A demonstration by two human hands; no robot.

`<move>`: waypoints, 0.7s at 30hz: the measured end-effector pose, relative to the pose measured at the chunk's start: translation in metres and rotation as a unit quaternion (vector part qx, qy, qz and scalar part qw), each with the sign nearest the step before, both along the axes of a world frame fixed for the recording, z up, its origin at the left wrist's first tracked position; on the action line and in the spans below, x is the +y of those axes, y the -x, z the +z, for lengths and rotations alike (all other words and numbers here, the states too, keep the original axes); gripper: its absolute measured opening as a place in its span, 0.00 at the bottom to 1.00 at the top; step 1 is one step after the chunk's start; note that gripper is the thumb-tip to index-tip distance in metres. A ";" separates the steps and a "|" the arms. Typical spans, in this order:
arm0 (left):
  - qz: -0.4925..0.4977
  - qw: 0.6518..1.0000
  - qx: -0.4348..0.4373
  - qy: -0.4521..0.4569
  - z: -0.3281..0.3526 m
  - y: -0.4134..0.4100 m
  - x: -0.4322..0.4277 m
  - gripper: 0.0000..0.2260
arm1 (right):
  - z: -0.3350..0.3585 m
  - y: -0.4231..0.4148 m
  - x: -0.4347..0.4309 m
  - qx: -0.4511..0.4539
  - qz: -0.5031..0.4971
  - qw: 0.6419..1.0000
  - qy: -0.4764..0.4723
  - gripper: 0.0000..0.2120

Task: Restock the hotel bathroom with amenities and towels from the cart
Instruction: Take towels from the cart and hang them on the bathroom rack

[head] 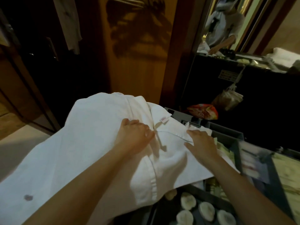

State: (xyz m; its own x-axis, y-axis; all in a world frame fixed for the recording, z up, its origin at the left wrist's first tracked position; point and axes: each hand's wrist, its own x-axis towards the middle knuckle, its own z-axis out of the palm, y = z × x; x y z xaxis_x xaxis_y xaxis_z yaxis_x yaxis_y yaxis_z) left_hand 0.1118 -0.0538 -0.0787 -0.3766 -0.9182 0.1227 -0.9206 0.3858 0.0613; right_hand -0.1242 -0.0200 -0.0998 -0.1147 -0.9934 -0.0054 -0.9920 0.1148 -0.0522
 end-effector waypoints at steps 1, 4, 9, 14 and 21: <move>0.010 1.000 0.011 0.009 -0.002 0.004 -0.001 0.20 | -0.001 0.002 -0.001 0.008 0.006 1.000 0.021 0.21; 0.011 1.000 -0.006 0.023 -0.001 0.010 0.001 0.19 | 0.002 0.011 -0.005 0.051 0.036 0.996 0.071 0.13; 0.006 0.999 0.029 0.023 0.003 0.008 0.003 0.15 | 0.021 0.018 -0.016 -0.101 -0.013 0.985 0.142 0.14; 0.029 0.929 0.340 -0.142 0.016 0.037 0.000 0.15 | 0.053 0.009 -0.019 -0.255 0.033 0.940 0.223 0.15; 0.135 0.652 0.644 -0.377 0.040 0.084 0.003 0.21 | 0.079 -0.022 -0.013 -0.441 0.127 0.883 0.099 0.14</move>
